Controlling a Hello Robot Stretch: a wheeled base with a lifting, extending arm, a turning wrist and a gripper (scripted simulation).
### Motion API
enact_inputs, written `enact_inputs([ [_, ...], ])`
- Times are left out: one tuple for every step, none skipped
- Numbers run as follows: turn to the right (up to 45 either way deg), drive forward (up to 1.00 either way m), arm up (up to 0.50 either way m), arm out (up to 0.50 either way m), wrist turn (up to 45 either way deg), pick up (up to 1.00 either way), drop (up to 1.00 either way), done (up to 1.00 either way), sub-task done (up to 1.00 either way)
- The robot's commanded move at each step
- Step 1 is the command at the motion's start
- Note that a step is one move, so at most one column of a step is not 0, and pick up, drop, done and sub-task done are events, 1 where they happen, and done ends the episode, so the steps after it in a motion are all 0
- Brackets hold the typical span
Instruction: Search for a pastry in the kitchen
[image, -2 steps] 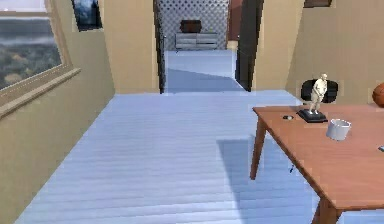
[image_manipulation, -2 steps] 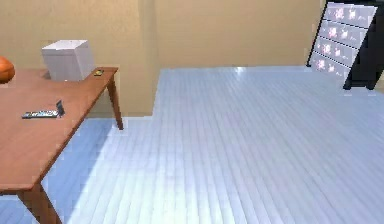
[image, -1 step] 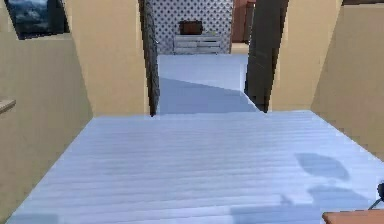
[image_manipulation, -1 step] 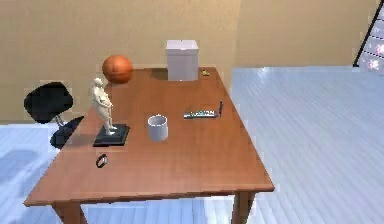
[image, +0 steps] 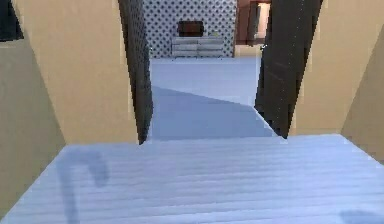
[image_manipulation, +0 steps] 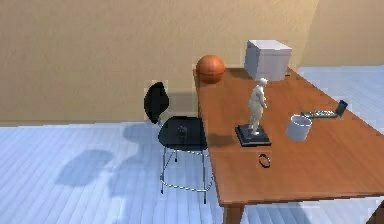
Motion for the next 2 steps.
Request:
enact_inputs([
  [9.0,0.00,0.00,0.00,0.0,0.00,0.00,0.00,0.00],
  [0.0,1.00,0.00,0.00,0.0,0.00,0.00,0.00,0.00],
])
